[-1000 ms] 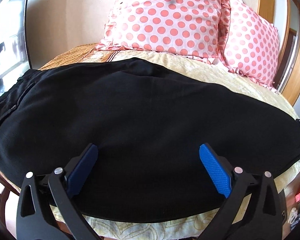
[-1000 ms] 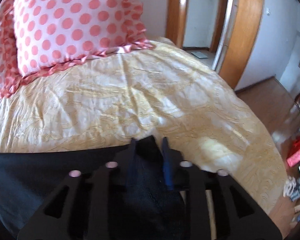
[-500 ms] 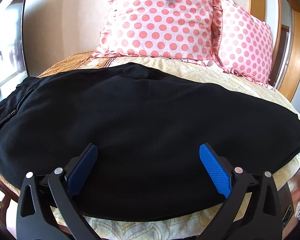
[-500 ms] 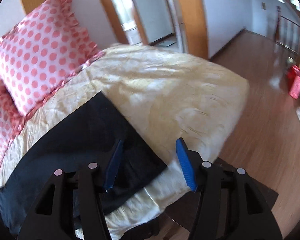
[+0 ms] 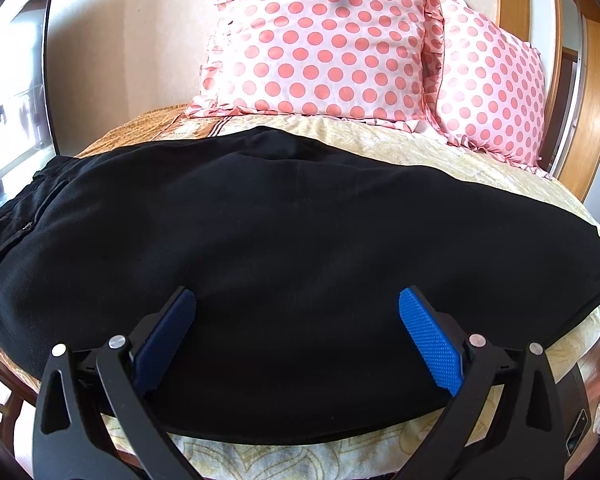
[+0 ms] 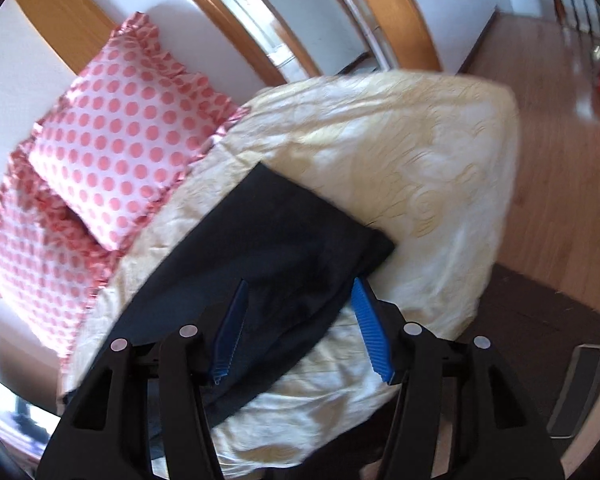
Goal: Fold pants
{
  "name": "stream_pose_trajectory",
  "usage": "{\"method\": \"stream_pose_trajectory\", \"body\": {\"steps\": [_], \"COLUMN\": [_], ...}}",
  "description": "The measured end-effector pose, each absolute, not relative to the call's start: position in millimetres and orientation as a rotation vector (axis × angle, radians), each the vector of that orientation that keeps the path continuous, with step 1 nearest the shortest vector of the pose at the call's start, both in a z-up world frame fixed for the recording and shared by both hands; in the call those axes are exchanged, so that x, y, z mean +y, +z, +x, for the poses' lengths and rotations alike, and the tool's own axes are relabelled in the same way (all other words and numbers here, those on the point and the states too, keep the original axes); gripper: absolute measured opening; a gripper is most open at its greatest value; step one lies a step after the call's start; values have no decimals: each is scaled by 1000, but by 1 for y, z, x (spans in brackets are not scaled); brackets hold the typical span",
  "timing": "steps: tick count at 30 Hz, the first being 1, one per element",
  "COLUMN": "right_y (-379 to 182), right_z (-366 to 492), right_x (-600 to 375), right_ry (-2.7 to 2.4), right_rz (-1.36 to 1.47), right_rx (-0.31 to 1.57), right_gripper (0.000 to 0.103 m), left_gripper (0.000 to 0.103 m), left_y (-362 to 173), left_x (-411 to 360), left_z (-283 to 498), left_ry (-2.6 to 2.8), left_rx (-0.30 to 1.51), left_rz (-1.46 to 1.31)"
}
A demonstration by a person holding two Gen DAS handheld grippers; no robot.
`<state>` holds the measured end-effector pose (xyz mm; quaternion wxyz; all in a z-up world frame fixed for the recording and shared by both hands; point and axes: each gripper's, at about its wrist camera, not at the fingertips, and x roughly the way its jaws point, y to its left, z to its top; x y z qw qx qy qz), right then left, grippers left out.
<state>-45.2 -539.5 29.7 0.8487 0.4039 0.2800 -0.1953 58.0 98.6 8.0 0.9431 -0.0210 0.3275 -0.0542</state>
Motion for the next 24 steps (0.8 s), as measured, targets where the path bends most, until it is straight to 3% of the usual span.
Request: {"method": "stream_pose_trajectory", "body": {"steps": [4,8,16,18,19,24], "right_y": [20,6,18,15,12,34], "right_z": [-50,-60,-43,-40,-40,-32], "right_x": [-546,-553,-533,-536,-538,-524], "right_ry": [-344,-312,-419,-406,-383,-332], "right_rz": [975,1081,867,900,935,861], "right_rx": [510,442,476,481,475,410], "right_gripper": [54,39,37,26,11,9], "left_gripper": [101,101,101,101,101,101], "left_y": [8,8,6,6,6,6], "left_x": [102,101,95,95,94,95], "left_z": [58,57,54,54,54,54], "left_ry": [-124,-119,-101,-99,-98,-104], "left_rx": [669,662,650,652,652,657], "left_rz": [-57,-61,-21,-17,-16,-20]}}
